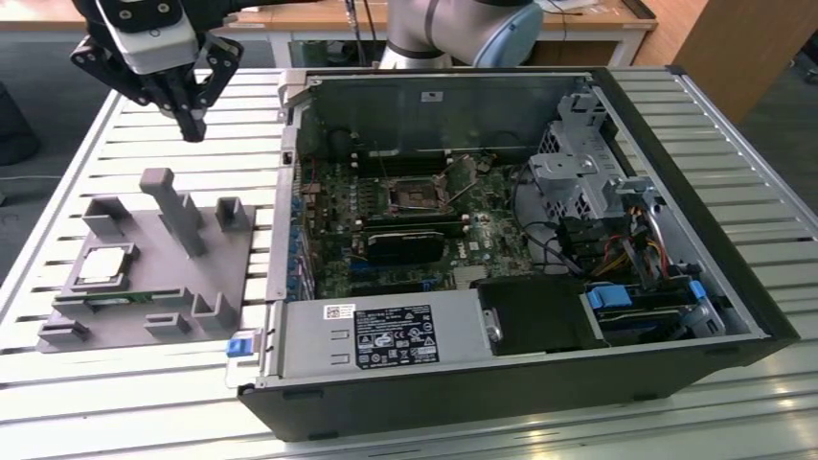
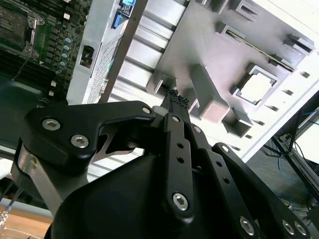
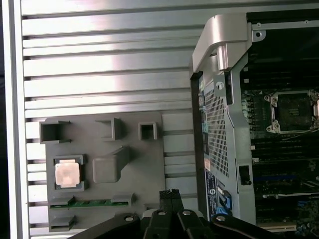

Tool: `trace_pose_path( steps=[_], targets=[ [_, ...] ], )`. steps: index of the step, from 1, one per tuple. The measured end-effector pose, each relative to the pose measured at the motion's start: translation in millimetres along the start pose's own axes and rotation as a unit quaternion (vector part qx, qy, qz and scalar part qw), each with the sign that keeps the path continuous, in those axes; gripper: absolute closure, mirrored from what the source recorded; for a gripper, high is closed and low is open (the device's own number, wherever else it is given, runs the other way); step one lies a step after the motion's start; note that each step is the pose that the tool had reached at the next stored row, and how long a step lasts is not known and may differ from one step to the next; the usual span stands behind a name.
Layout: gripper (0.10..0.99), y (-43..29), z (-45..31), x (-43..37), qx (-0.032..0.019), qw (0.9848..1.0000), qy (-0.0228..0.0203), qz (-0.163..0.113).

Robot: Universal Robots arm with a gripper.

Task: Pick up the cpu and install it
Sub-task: 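Reach for the cpu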

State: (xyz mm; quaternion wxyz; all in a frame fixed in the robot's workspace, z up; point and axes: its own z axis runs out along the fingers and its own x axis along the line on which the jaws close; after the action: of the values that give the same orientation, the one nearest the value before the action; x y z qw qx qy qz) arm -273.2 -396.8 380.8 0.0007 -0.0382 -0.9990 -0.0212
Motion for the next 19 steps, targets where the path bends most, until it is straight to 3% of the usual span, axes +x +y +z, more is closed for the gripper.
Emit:
trace_pose_path(
  steps=[19],
  targets=[
    [0.980, -0.6, 2.3, 18.6, 0.0003, 1.0000, 0.0042, 0.000]
  ],
)
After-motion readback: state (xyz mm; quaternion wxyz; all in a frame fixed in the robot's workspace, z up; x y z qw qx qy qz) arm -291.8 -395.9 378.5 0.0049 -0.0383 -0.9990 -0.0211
